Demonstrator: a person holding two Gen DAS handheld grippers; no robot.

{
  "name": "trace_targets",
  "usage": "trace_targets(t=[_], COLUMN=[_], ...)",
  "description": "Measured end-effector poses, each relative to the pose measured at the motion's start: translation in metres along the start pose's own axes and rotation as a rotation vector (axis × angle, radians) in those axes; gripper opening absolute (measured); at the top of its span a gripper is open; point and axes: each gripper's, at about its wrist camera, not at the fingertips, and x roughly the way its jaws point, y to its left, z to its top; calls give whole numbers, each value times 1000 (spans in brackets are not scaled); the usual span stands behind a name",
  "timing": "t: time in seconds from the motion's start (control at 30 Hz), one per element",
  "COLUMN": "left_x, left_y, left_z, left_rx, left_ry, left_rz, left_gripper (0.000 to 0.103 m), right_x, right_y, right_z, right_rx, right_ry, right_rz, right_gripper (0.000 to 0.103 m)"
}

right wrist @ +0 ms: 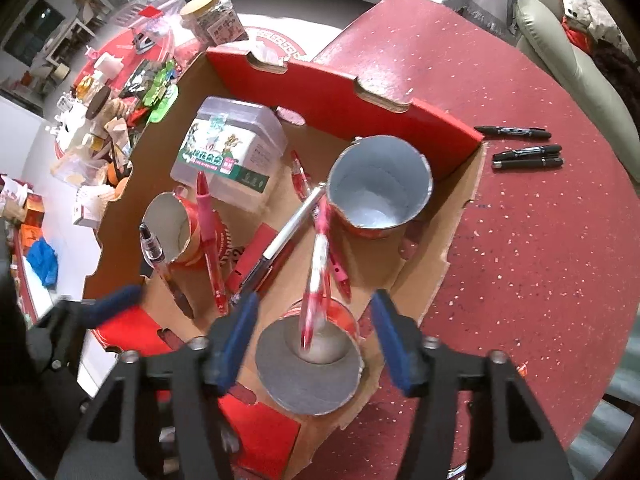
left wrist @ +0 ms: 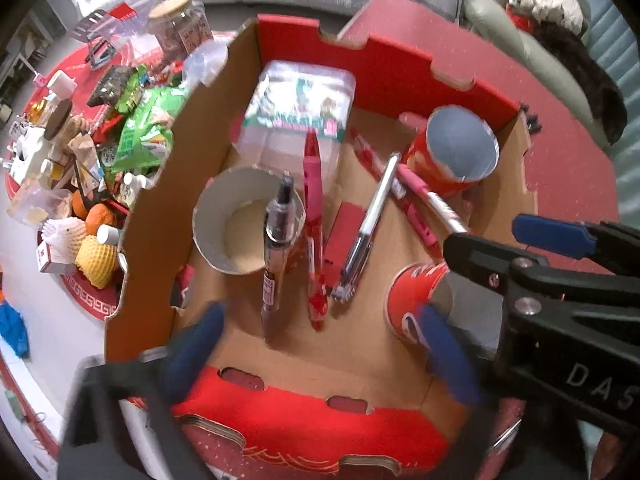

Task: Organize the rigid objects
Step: 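Release the pink pen from left tool while right tool drops the red pen into the tray, then bring both tools back over the remaining items on the table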

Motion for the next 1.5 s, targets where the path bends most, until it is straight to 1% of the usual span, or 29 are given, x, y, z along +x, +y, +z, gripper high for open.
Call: trace_targets(t=[0.07, 0.1, 0.17, 0.2, 0.23, 0.3, 0.37, 0.43, 0.5, 0.57, 0.63, 0.73, 0.77, 0.83, 0.9, 0.97, 1.03, 1.13, 1.2, 1.27, 1.37, 1.5], left_x=[-1, 2, 6, 9, 9, 5, -5, -17, -26, -34, -41, -47, -48, -47, -46, -44, -45, -50, -53, -56, -61, -62], left_y=[-1, -2, -2, -3, -3, -2, -5, -11, -17, -27, -43, -70, -75, -91, -104, -117, -124, -128, -128, -127, -120, -113], left_z=[0, 1, 2, 3, 3, 1, -2, -7, -12, -19, -29, -46, -50, -62, -73, -81, -88, -93, -96, -97, -100, -103], left_rx=[8, 14, 11, 4, -1, -11, -1, 20, 35, 64, 114, 207, 226, 271, 305, 334, 349, 360, 364, 365, 350, 350], left_ry=[5, 23, 59, 87, 96, 81, 54, 25, 9, -7, -19, -17, -14, 0, 14, 31, 43, 46, 46, 46, 51, 62], left_rz=[12, 15, 4, 18, 21, 15, 14, 3, -11, -34, -51, -84, -91, -111, -119, -120, -122, -114, -107, -101, -91, -78], left_gripper=[102, 102, 102, 102, 102, 102, 102, 102, 102, 102, 102, 102, 102, 102, 102, 102, 102, 102, 102, 102, 102, 102], right_x=[-3, -4, -9, -11, -15, -24, -33, -41, -43, -36, -24, -10, -5, 1, 5, 6, 5, 6, 12, 19, 30, 50], right_y=[-4, -6, -11, -13, -17, -26, -37, -56, -80, -110, -142, -177, -191, -208, -215, -216, -211, -201, -195, -193, -187, -172], right_z=[-2, -3, -7, -9, -14, -22, -35, -56, -83, -118, -158, -209, -232, -261, -272, -268, -248, -206, -178, -157, -139, -123], right_rx=[9, 12, 21, 20, 30, 49, 75, 119, 182, 265, 360, 502, 580, 693, 749, 759, 731, 671, 646, 662, 676, 652], right_ry=[1, 3, 2, 5, 6, -7, -25, -35, -18, 25, 88, 167, 191, 215, 225, 209, 170, 99, 65, 33, 12, 25], right_rz=[-1, -4, -12, -13, -15, -12, 7, 21, 33, 23, -3, -27, -19, 0, 10, 17, 19, 21, -19, -43, -62, -96], right_gripper=[76, 78, 79, 79, 79, 79, 80, 81, 82, 82, 82, 82, 82, 82, 82, 82, 82, 82, 82, 82, 82, 82])
